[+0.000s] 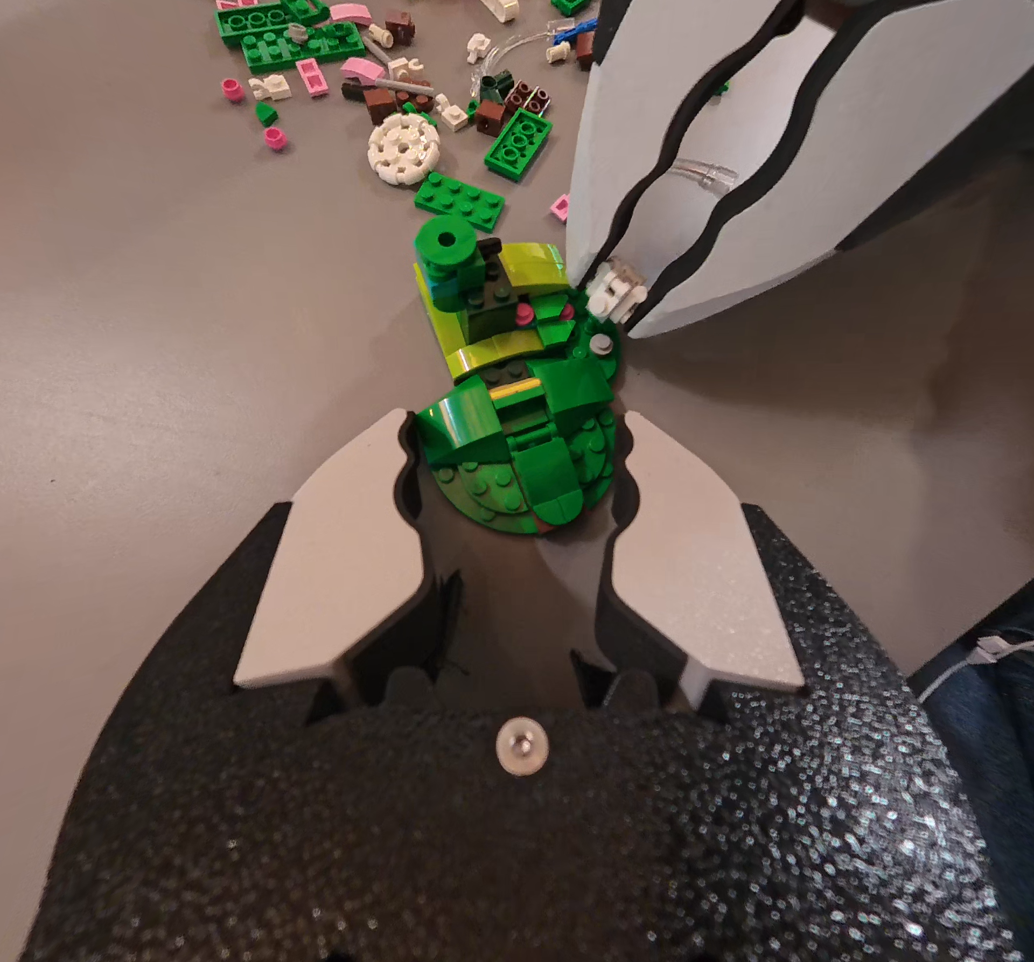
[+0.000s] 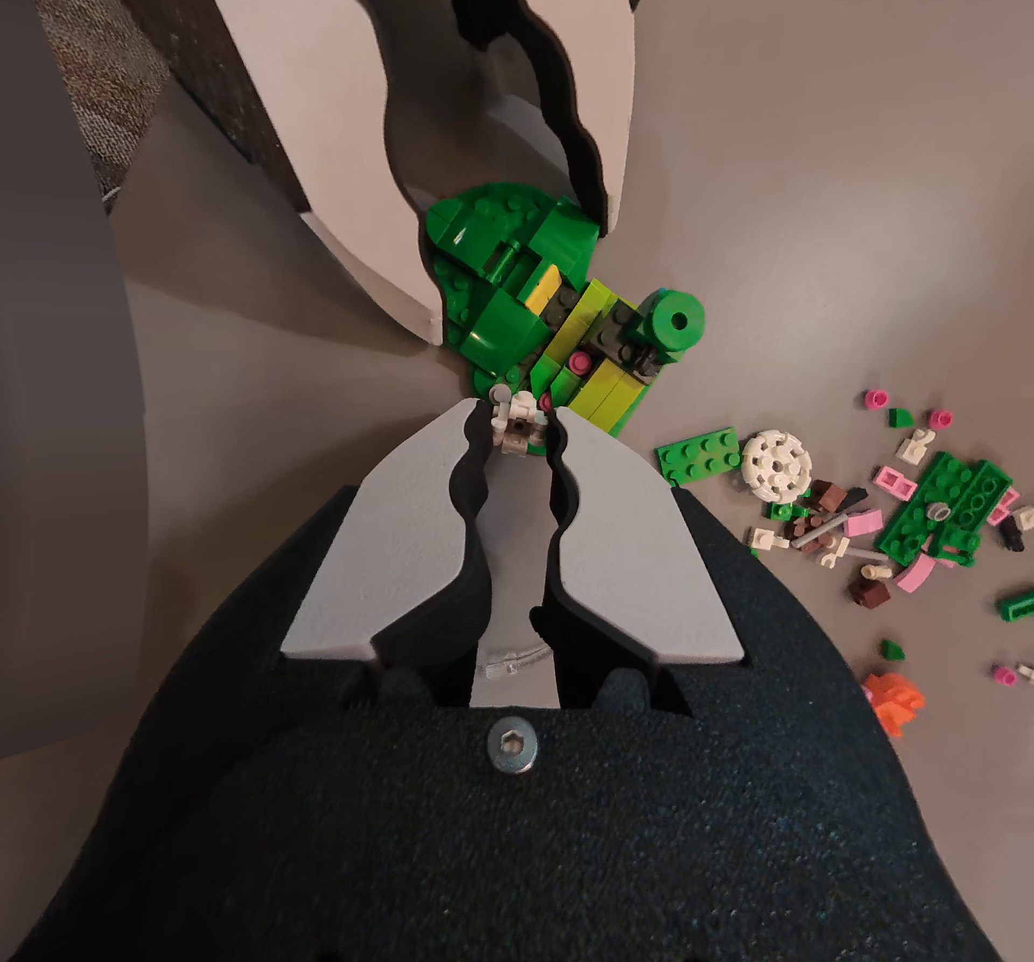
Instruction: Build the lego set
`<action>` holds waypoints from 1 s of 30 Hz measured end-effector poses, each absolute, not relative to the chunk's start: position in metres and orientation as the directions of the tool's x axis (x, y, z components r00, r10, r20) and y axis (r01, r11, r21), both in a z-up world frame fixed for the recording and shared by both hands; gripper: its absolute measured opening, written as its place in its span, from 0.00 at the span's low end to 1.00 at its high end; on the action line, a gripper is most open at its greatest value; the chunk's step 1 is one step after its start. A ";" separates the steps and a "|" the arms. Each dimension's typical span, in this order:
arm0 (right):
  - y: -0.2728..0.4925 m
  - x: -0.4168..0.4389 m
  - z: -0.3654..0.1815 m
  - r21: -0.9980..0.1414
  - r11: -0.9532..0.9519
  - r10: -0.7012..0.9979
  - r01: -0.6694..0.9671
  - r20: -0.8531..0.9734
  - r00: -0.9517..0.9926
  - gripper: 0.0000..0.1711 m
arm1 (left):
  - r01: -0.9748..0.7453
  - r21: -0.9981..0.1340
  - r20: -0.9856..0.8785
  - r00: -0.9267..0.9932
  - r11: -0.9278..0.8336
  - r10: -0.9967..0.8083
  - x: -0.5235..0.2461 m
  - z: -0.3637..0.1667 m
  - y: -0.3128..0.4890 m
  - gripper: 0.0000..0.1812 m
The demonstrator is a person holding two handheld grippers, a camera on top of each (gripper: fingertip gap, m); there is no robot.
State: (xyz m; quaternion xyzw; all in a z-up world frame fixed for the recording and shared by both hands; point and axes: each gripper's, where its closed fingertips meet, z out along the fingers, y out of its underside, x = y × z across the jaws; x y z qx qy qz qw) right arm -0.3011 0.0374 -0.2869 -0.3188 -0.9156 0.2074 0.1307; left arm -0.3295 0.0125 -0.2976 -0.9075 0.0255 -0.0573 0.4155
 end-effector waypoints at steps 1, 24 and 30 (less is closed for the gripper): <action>0.037 -0.301 -0.287 -0.457 0.727 0.620 0.513 0.115 -0.776 0.11 | -0.001 -0.756 0.079 0.992 -0.654 -0.093 -0.329 -0.298 0.013 0.37; 0.038 -0.300 -0.287 -0.454 0.720 0.623 0.524 0.091 -0.777 0.11 | -0.003 -0.755 0.065 0.995 -0.656 -0.079 -0.330 -0.298 0.014 0.38; 0.037 -0.300 -0.287 -0.487 0.722 0.615 0.491 0.127 -0.778 0.11 | -0.005 -0.754 0.060 0.995 -0.657 -0.077 -0.330 -0.298 0.014 0.38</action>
